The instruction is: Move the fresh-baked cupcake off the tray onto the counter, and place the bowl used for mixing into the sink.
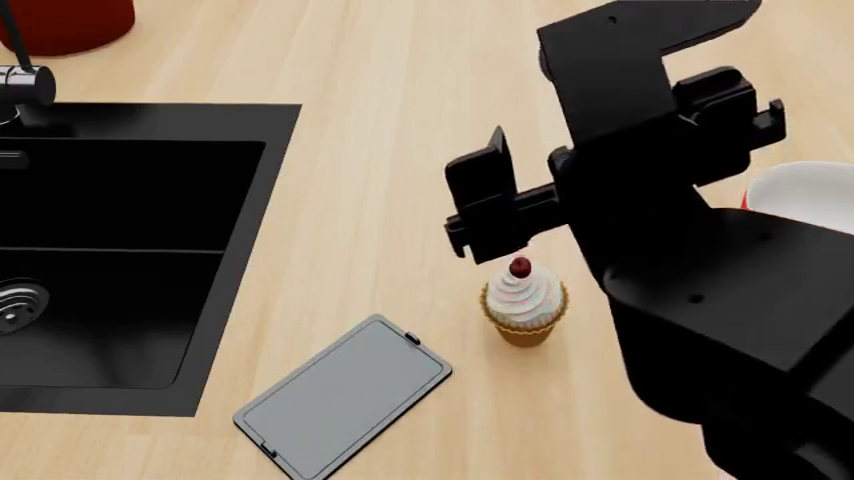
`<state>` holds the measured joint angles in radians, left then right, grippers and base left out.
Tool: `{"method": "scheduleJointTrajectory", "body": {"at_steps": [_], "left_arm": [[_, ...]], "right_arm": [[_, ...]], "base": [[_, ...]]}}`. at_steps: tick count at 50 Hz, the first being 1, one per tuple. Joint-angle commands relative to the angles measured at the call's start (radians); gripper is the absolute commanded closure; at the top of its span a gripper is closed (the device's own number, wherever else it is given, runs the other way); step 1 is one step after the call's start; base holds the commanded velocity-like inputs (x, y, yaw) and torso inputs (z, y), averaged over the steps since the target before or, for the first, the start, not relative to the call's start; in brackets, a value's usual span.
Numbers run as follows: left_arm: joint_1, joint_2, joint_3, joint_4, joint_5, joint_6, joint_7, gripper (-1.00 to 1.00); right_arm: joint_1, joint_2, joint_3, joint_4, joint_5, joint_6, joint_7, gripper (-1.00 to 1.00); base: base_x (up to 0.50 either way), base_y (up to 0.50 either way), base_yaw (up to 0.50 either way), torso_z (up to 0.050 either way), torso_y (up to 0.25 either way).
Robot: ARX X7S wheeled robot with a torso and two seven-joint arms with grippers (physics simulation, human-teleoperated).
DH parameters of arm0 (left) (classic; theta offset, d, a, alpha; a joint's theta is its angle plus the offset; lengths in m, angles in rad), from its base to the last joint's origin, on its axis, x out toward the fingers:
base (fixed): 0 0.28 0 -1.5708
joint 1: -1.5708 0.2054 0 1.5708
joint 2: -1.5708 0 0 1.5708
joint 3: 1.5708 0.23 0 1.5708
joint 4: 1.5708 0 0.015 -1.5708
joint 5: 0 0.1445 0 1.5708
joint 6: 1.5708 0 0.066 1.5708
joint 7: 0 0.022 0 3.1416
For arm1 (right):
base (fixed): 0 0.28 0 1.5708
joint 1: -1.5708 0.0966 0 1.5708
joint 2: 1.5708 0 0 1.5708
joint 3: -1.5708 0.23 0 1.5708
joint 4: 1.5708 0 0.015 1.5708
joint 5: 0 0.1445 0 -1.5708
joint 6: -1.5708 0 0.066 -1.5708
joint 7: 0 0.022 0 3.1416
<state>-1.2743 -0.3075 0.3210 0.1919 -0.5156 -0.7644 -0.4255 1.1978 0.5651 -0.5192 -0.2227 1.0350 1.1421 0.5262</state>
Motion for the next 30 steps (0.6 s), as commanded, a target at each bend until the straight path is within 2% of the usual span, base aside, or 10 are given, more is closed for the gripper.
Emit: {"method": "scheduleJointTrajectory", "body": {"at_steps": [1, 13, 17, 30], "left_arm": [[-0.001, -0.002, 0.003, -0.002, 0.0, 0.001, -0.003, -1.0], [-0.002, -0.004, 0.006, -0.003, -0.003, 0.0, -0.005, -1.0], [-0.002, -0.004, 0.008, -0.003, -0.004, -0.001, -0.005, -1.0], [-0.003, -0.005, 0.008, -0.004, -0.006, 0.002, -0.009, -1.0]], "right_arm": [[-0.022, 0.005, 0.025, 0.001, -0.009, -0.05, 0.005, -1.0], [-0.06, 0.029, 0.065, -0.04, -0.024, -0.102, 0.045, -1.0], [-0.051, 0.029, 0.078, -0.047, -0.019, -0.069, 0.108, -1.0], [-0.035, 0.017, 0.067, -0.003, -0.016, -0.068, 0.083, -1.0]], "base": [[0.0, 0.0, 0.0, 0.0, 0.0], [0.0, 0.0, 0.0, 0.0, 0.0], [0.0, 0.0, 0.0, 0.0, 0.0], [0.0, 0.0, 0.0, 0.0, 0.0]]}}
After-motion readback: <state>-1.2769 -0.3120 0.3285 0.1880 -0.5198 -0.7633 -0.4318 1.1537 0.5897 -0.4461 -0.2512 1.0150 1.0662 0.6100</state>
